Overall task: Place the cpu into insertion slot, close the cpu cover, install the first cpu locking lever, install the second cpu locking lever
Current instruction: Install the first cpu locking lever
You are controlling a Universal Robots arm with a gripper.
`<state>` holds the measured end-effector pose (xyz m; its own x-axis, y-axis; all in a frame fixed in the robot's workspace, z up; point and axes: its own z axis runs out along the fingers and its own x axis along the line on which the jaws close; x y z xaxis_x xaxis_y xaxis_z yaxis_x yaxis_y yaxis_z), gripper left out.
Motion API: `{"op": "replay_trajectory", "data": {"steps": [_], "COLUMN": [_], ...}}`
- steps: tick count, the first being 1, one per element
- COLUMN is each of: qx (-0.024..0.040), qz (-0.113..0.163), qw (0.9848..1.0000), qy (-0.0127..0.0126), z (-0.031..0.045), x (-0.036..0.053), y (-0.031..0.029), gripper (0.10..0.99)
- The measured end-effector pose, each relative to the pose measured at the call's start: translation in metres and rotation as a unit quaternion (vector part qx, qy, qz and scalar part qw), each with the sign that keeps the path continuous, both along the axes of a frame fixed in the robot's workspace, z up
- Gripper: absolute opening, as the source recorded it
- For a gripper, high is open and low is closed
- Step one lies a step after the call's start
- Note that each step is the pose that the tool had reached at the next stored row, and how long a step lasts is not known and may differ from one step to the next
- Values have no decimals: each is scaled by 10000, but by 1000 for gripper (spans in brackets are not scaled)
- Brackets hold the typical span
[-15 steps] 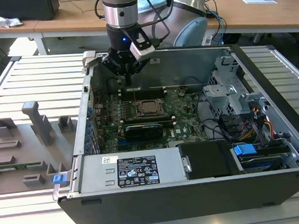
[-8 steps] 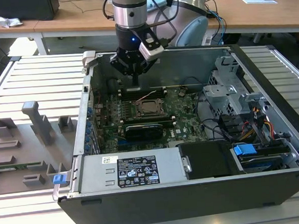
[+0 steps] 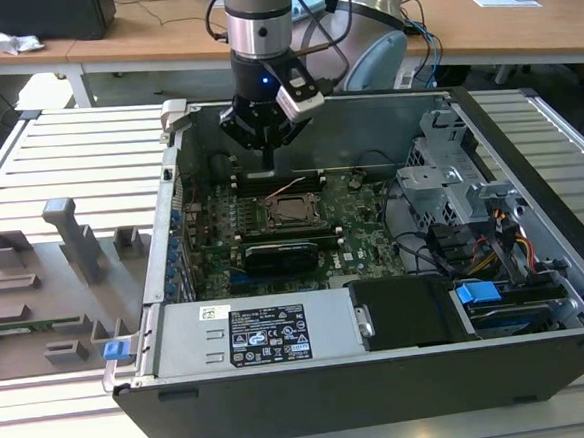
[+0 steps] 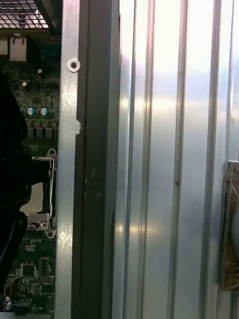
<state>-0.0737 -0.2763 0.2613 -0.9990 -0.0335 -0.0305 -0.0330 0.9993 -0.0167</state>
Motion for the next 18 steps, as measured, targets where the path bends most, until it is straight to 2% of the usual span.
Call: {"op": "replay_trajectory", "data": {"steps": [4, 8, 18], "qx": [13, 17, 44], "qz": [0, 0, 0], "qw": [10000, 10000, 10000], "qy": [-1, -1, -1], "z": [-30, -103, -220], "x": [1, 0, 0], "y": [-18, -26, -29], "gripper": [106, 106, 106]}}
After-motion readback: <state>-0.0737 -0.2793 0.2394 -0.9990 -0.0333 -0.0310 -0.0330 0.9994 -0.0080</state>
